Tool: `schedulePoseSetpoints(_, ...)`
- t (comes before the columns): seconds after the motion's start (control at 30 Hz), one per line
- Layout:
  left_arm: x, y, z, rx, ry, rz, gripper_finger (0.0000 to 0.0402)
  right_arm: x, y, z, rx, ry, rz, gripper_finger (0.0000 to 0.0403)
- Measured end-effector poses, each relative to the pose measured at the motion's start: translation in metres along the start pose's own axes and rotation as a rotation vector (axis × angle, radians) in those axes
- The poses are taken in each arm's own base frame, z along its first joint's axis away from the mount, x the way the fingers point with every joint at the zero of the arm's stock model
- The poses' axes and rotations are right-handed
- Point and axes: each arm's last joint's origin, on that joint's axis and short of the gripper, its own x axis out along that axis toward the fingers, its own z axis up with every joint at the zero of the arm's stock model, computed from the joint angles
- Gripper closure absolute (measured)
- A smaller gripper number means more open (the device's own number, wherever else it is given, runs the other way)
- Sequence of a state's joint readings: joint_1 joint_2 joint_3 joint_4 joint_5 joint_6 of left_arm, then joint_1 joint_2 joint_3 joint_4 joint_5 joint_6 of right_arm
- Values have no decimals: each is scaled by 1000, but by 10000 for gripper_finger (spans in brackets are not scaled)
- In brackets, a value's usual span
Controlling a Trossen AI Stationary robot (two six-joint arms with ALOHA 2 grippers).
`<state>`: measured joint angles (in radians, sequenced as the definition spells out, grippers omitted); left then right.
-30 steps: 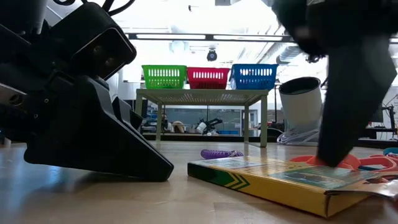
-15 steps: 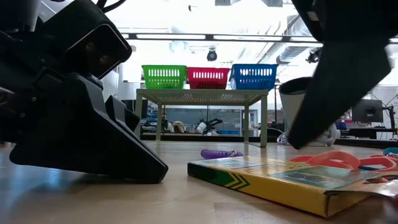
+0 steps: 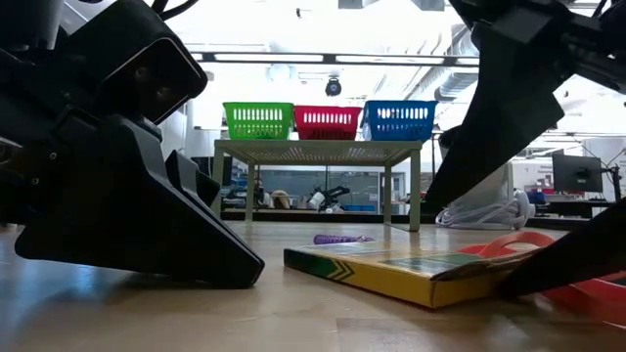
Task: Pick & Place Office Desk Supplies
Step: Put the yellow crayon box into the red bin on the shelf
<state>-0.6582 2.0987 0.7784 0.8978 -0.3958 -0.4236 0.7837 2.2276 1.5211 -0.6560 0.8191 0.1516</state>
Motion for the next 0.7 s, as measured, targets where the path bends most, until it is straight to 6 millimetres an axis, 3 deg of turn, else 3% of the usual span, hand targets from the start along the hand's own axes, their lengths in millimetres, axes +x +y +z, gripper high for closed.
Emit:
schedulePoseSetpoints(0.23, 0, 0, 0, 0, 0, 0, 401, 0, 1, 0, 5, -1, 25, 226)
schedulePoseSetpoints(0.37, 0, 0, 0, 0, 0, 0, 401, -1, 3, 1, 22, -3, 69, 282)
schedulePoseSetpoints(0.53, 0, 0, 0, 0, -1, 0, 401, -3, 6, 1, 50, -2, 116, 379)
schedulePoseSetpoints(0.7, 0, 0, 0, 45, 0, -12, 401, -5, 6, 1, 168, 1, 118, 399)
